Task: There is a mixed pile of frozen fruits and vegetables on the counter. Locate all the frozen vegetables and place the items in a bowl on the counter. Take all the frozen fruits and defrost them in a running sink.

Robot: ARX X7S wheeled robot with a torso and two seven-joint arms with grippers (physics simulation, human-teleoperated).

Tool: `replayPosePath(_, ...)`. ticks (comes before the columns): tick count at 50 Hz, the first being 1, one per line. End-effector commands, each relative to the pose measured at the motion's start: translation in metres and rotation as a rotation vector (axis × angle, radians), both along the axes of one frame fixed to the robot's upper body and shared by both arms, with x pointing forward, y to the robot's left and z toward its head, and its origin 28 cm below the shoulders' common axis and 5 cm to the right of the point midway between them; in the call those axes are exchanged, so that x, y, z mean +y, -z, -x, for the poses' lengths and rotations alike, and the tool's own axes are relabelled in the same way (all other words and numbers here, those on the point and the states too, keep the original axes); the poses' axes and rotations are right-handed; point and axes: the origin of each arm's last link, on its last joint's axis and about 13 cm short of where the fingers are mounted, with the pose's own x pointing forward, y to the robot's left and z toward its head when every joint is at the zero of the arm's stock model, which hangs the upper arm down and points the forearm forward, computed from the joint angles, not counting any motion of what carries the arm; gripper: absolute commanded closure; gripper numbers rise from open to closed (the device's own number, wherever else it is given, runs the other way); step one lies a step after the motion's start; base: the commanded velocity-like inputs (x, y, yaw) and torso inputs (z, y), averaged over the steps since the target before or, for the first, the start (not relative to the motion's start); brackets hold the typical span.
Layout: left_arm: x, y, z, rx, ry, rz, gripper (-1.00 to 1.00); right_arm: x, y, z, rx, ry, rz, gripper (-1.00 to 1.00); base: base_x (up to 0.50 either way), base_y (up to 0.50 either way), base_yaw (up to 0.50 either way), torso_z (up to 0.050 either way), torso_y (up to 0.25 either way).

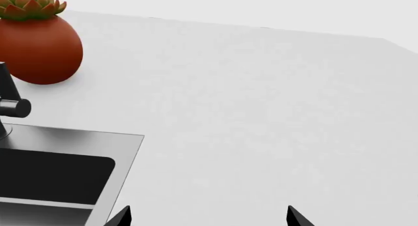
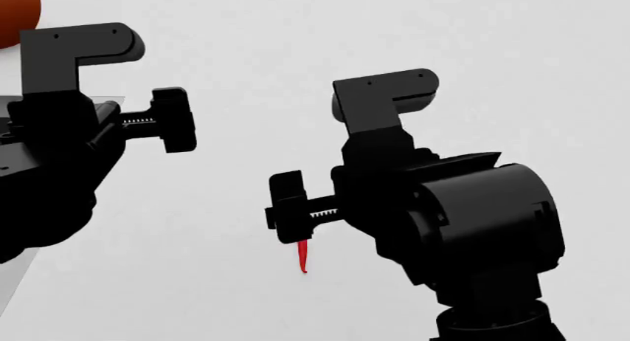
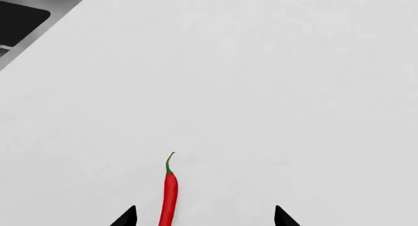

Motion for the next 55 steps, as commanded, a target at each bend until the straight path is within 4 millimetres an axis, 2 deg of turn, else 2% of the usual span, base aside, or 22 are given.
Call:
replayPosePath(1,-0.002,0.0,0.001,-0.002,0.007,-0.001,-1.0,0.008,0.013,0.003,0.027,-0.036,0.008,-1.0,0.0,0.0,0.0,0.0,0.0)
replayPosePath(25,0.0,0.004,-0.001,0.007,0.008,0.015,-1.0,0.032,0.035,-0.011,0.025,-0.066,0.078,-1.0,0.0,0.0,0.0,0.0,0.0)
replayPosePath(55,-0.002,0.007,0.0,0.01,0.01,0.014,-1.0,0.036,0.058,-0.018,0.057,-0.079,0.091,-1.0,0.0,0.0,0.0,0.0,0.0)
